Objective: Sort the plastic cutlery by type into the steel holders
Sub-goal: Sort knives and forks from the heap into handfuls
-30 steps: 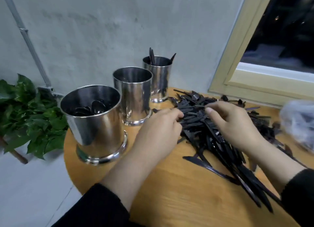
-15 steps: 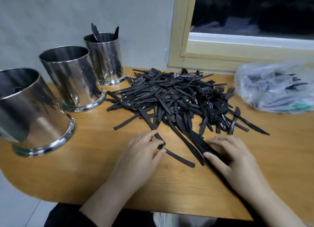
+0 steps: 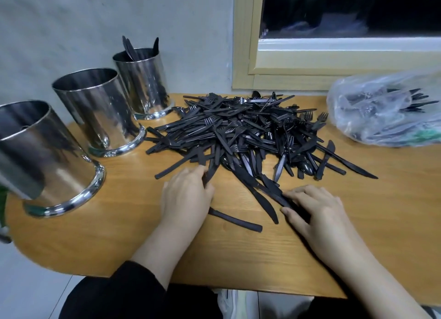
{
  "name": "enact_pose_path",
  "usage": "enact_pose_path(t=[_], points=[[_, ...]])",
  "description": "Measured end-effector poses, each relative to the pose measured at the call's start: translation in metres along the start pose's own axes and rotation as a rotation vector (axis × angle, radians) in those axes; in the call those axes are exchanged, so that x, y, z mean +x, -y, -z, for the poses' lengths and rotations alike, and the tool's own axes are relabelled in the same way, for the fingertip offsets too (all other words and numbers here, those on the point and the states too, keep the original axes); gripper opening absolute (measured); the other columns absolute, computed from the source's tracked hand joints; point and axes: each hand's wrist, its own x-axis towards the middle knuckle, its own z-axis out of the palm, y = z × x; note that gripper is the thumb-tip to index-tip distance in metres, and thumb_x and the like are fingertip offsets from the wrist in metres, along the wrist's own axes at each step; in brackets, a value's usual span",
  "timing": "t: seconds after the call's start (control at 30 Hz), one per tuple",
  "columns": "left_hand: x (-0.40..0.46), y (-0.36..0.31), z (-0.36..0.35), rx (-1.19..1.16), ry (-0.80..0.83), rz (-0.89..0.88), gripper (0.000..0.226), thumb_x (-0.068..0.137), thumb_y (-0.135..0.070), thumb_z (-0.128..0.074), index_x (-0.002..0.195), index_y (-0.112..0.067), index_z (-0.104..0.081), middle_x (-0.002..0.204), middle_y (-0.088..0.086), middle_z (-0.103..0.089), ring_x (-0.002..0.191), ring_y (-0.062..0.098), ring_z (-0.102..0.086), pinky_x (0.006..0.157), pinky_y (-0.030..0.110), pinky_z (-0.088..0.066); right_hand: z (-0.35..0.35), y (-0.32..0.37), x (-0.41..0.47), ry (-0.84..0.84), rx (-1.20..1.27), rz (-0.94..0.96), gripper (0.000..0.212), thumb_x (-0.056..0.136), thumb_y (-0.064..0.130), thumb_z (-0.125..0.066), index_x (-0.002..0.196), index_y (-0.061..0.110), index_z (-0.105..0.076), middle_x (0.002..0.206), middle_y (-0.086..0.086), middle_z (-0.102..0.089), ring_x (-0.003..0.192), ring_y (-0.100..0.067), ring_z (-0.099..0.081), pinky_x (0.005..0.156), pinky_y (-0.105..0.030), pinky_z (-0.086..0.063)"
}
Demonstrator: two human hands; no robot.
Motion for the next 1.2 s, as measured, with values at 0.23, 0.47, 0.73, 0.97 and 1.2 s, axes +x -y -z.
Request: enact_pose_path(t=[0.23, 0.47, 0.73, 0.97, 1.2], points=[[0.002, 0.014, 0.007, -0.135, 0.011, 0.053, 0.046, 0.098, -0.020, -0.060, 0.144, -0.020, -0.052, 0.111, 0.002, -0.066, 0.100, 0.022, -0.062, 0.087, 0.039, -0.054, -0.002, -0.005, 0.001, -0.032, 0.042, 0.003, 0.032, 0.087, 0.023, -0.076, 0.118, 0.020, -0.072, 0.106, 0.011, -0.065, 0.099, -0.015, -0.056, 0.085, -0.040, -0.045], [-0.002, 0.042, 0.015, -0.108, -0.005, 0.096, 0.032, 0.101, -0.016, -0.056, 0.132, -0.015, -0.065, 0.116, 0.003, -0.068, 0.101, 0.018, -0.058, 0.088, 0.031, -0.047, 0.001, -0.003, 0.001, -0.038, 0.074, -0.012, 0.024, 0.086, 0.017, -0.076, 0.110, 0.018, -0.074, 0.103, 0.009, -0.066, 0.098, -0.016, -0.058, 0.086, -0.039, -0.047], [-0.028, 0.056, 0.041, -0.395, -0.117, 0.225, 0.008, 0.098, -0.019, -0.060, 0.092, -0.023, -0.062, 0.082, -0.007, -0.069, 0.079, 0.013, -0.065, 0.071, 0.037, -0.053, 0.005, 0.000, 0.001, -0.179, 0.151, -0.048, 0.005, 0.087, 0.012, -0.073, 0.092, 0.011, -0.074, 0.093, 0.003, -0.061, 0.090, -0.018, -0.056, 0.083, -0.029, -0.042], [-0.069, 0.002, 0.031, -1.033, 0.078, 0.320, 0.018, 0.103, -0.014, -0.050, 0.103, -0.027, -0.062, 0.067, -0.006, -0.063, 0.071, 0.017, -0.063, 0.082, 0.042, -0.053, 0.013, 0.022, -0.009, -0.376, 0.434, -0.075, 0.011, 0.088, 0.010, -0.070, 0.083, 0.020, -0.068, 0.085, 0.010, -0.064, 0.081, -0.006, -0.057, 0.070, -0.011, -0.038], [-0.087, -0.039, 0.010, -1.444, 0.128, 0.441, 0.030, 0.090, -0.047, -0.064, 0.089, -0.019, -0.073, 0.062, -0.003, -0.041, 0.058, 0.014, -0.039, 0.061, 0.035, -0.035, -0.025, 0.080, -0.012, -0.234, 0.546, 0.185, 0.005, 0.090, 0.019, -0.069, 0.092, 0.022, -0.073, 0.086, 0.012, -0.061, 0.082, -0.007, -0.060, 0.070, -0.023, -0.047]])
